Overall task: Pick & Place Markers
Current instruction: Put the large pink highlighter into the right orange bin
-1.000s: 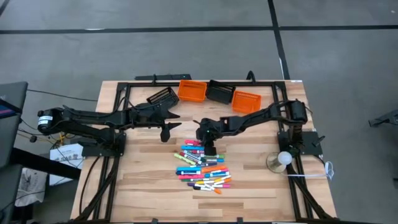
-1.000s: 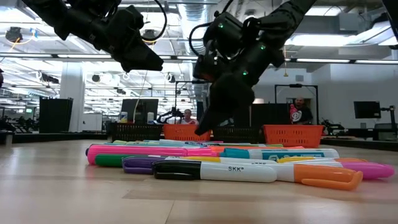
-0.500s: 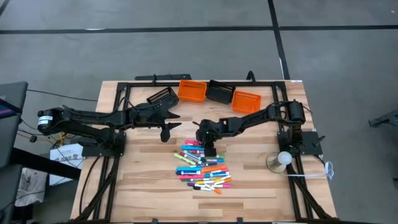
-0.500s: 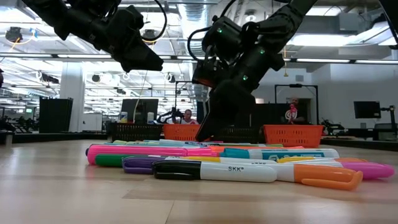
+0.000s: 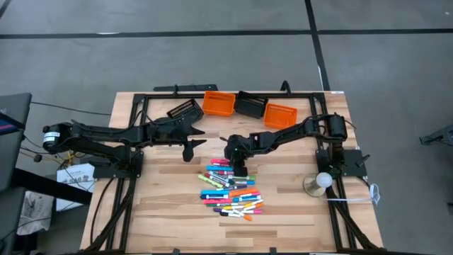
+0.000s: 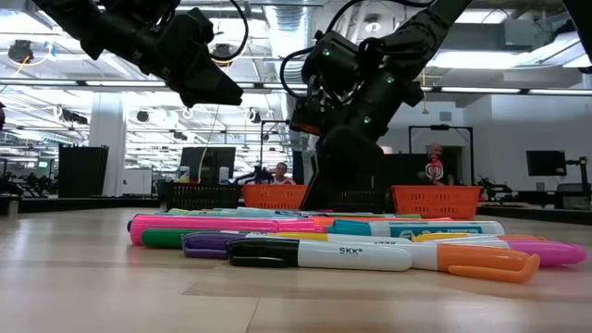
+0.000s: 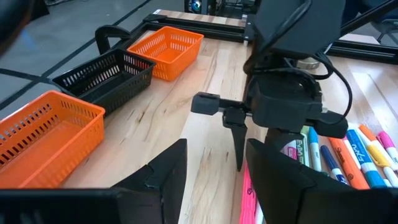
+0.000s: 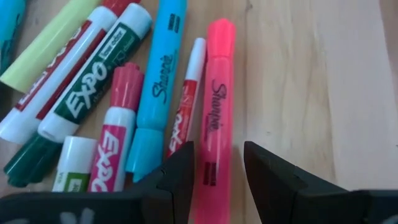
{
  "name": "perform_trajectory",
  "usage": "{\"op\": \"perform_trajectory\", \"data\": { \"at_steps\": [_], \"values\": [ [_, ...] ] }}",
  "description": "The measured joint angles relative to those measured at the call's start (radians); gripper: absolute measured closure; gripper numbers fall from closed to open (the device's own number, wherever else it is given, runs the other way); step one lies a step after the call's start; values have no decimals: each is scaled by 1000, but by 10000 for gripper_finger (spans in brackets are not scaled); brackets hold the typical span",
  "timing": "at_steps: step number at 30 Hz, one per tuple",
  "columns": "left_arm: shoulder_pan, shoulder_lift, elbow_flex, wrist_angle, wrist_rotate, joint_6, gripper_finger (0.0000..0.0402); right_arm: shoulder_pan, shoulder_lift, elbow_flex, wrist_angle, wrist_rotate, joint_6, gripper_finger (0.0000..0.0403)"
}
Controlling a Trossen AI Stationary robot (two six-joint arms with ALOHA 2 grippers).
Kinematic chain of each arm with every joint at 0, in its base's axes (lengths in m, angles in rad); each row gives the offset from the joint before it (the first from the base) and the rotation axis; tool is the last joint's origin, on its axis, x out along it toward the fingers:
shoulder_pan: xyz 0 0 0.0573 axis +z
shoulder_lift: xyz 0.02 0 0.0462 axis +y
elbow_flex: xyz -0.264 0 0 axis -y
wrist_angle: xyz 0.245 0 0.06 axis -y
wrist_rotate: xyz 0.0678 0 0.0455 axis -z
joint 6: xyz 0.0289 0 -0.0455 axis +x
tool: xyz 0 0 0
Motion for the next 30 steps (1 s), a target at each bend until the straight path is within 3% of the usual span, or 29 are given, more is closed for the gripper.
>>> {"op": "perform_trajectory", "data": {
  "at_steps": [15,30],
  "values": [
    [0,0,0,0,0,0,236,-20,0,0,-34,0,-16,276],
    [0,0,0,1,0,0,236,-42,0,0,-49,1,3,337]
  ]
}}
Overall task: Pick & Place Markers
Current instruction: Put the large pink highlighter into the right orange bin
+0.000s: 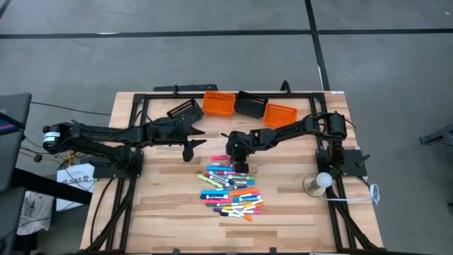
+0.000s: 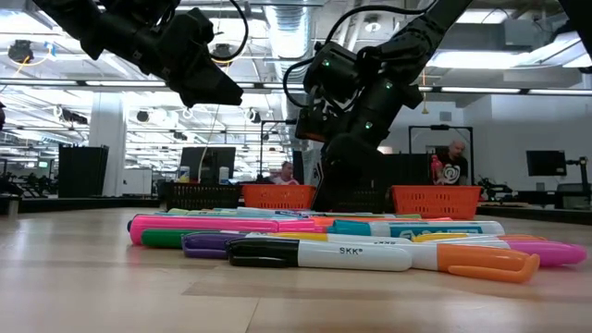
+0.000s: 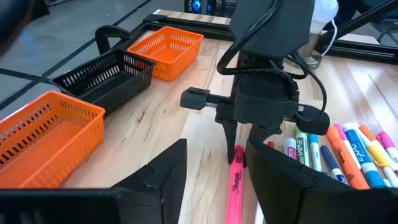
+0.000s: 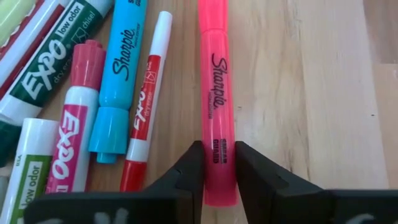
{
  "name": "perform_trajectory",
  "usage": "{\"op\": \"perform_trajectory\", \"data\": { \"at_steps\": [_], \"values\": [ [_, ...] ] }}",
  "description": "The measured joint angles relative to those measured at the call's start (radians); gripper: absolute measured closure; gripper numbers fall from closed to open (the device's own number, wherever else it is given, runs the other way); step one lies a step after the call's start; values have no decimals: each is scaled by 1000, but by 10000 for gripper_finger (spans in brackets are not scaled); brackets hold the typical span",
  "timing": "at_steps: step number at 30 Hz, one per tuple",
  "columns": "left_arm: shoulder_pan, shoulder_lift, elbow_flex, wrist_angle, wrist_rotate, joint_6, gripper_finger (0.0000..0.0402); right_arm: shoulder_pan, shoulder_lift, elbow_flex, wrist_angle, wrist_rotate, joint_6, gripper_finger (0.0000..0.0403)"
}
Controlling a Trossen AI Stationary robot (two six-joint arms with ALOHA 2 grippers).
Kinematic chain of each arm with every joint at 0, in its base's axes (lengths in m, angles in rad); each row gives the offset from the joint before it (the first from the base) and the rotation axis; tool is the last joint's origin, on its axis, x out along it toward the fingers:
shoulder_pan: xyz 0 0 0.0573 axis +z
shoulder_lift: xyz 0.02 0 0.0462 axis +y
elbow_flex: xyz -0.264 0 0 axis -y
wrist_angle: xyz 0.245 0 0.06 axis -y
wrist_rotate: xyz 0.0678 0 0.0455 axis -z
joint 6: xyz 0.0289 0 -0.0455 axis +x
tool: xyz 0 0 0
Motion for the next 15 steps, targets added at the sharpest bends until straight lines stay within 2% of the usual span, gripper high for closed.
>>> {"op": "perform_trajectory", "data": {
  "at_steps": [11,15],
  "values": [
    [0,0,0,0,0,0,236,-7,-2,0,-2,1,0,335],
    [0,0,0,0,0,0,236,-11,-9,0,-15,32,0,335]
  ]
}}
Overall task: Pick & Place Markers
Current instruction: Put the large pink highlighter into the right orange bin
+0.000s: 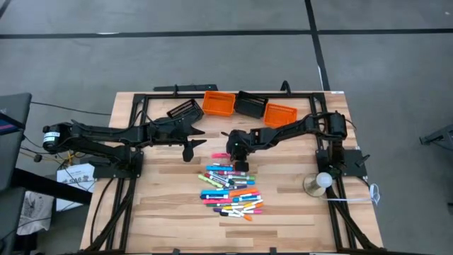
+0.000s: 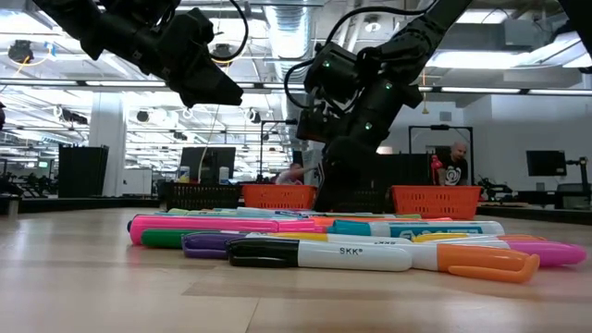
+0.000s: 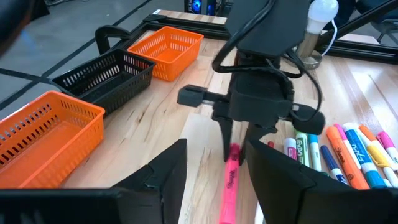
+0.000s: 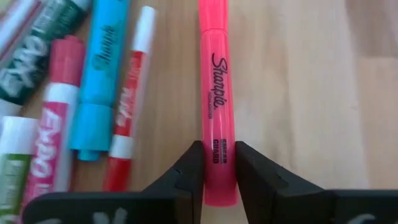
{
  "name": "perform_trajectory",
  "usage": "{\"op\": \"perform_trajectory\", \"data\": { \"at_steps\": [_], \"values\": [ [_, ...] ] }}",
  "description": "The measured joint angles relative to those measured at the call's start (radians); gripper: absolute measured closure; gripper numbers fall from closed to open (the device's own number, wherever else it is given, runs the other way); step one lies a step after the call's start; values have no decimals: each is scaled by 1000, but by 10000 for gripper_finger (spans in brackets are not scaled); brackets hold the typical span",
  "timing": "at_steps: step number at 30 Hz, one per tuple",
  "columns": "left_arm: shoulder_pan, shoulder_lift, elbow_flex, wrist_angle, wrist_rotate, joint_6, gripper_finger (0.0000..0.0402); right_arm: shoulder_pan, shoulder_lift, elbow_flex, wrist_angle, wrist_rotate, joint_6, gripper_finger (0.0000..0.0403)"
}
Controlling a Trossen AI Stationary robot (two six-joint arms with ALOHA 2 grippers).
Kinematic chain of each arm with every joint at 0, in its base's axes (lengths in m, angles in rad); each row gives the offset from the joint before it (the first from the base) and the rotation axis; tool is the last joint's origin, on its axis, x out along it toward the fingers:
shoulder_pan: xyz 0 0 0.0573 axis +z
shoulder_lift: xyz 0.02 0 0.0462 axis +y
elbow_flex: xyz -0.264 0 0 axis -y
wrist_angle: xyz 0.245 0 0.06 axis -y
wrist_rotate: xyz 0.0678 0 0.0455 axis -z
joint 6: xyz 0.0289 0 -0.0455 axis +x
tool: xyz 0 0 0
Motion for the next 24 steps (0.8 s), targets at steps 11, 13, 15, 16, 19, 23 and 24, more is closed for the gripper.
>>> {"op": "perform_trajectory", "data": {
  "at_steps": [11,13,15,16,19,23,24],
  "values": [
    [0,0,0,0,0,0,236,-11,-136,-1,-118,59,-4,335],
    [0,0,0,0,0,0,236,-21,-182,-1,-165,81,-12,335],
    [0,0,0,1,0,0,236,-34,-231,-1,-225,95,-16,335],
    [0,0,0,0,0,0,236,-42,-254,-1,-250,101,-16,335],
    [0,0,0,0,0,0,236,-75,-323,0,-333,103,3,335],
    [0,0,0,0,0,0,236,-133,-403,0,-433,110,41,335],
    [0,0,0,0,0,0,236,-147,-419,0,-461,124,53,335]
  ]
}}
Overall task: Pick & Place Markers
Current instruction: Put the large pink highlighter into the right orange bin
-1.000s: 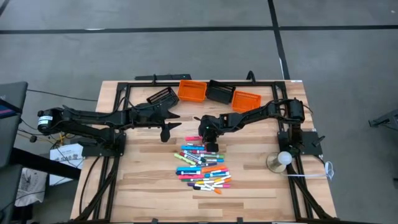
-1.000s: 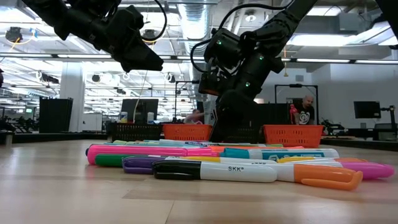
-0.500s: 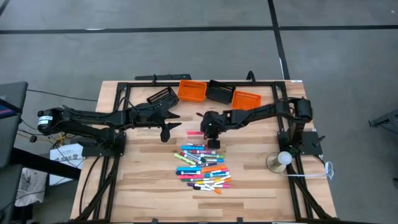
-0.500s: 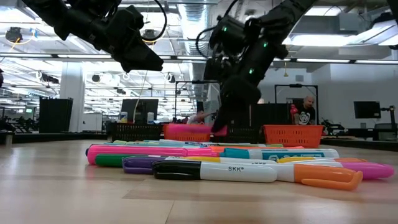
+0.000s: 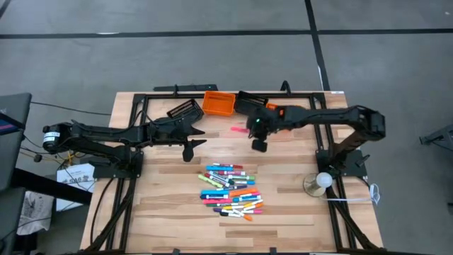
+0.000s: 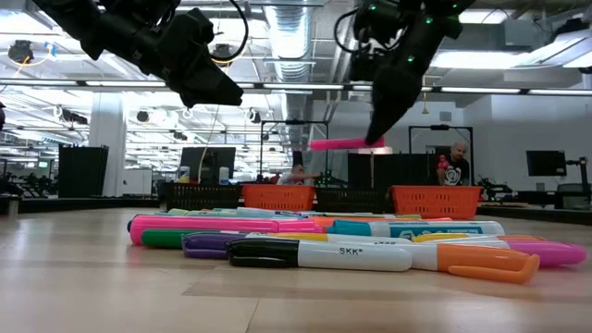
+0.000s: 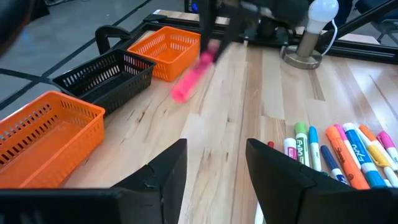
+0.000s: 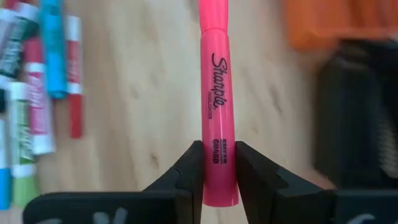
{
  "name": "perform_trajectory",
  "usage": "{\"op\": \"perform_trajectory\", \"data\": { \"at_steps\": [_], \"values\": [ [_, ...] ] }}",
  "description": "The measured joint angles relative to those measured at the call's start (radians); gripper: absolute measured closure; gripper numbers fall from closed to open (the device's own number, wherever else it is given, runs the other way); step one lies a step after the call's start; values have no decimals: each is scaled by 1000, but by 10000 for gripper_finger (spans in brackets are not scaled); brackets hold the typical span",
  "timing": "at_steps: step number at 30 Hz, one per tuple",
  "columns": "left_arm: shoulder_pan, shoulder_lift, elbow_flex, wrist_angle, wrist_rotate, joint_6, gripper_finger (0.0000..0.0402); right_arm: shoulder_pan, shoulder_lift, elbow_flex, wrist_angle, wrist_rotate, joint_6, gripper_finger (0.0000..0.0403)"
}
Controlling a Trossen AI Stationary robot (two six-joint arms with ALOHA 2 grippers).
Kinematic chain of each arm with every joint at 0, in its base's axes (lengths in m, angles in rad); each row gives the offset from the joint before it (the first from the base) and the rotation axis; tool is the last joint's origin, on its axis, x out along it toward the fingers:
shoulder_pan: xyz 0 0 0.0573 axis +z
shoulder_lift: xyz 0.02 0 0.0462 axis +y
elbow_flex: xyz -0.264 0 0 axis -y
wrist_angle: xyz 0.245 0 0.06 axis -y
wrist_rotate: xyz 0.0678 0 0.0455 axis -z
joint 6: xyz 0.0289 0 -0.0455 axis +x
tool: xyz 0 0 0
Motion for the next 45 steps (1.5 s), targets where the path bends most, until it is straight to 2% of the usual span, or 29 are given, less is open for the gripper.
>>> {"op": "perform_trajectory", "data": {
  "at_steps": [5,13,16,20,28,41,45],
  "values": [
    [0,0,0,2,0,0,236,-88,-50,0,-118,87,89,335],
    [0,0,0,2,0,0,236,-249,-30,0,-267,140,201,331],
    [0,0,0,2,0,0,236,-291,-31,-10,-283,190,221,330],
    [0,0,0,2,0,0,236,-335,-34,-25,-316,191,228,331],
    [0,0,0,2,0,0,236,-347,-34,-58,-340,183,210,331],
    [0,0,0,2,0,0,236,-300,-34,-58,-337,191,171,330],
    [0,0,0,2,0,0,236,-286,-34,-58,-336,191,165,320]
  ]
}}
